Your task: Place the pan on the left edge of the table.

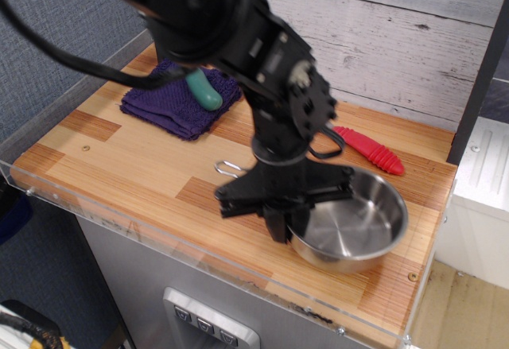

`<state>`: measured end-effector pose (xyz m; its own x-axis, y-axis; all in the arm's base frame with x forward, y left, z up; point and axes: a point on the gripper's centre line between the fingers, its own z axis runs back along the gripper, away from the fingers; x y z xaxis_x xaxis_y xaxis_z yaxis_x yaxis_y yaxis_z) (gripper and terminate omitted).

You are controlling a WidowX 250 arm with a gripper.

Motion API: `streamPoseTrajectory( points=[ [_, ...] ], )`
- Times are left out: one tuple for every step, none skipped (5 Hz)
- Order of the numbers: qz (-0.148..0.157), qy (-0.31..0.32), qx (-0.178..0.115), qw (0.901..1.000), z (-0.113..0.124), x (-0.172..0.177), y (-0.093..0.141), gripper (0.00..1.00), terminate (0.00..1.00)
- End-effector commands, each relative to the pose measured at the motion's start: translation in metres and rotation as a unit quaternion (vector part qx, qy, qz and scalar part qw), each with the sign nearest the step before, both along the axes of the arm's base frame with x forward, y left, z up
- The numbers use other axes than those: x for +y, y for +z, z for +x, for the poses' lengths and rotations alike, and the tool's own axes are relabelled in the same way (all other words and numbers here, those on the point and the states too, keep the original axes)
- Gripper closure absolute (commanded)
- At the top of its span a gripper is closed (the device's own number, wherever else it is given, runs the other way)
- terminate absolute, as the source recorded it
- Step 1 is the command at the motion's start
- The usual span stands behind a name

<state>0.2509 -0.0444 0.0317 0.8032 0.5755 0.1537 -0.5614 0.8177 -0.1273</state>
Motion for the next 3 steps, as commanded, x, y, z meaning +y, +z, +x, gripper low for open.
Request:
streamPoseTrajectory(
  points=[
    [0.000,-0.011,-0.029,0.9995,-0.005,0.053,0.035,1.00,0.00],
    [0.005,0.004,-0.027,0.9996,-0.013,0.097,0.045,1.00,0.00],
    [-0.003,0.030,-0.020,0.9993,-0.017,0.141,0.042,1.00,0.00]
  ],
)
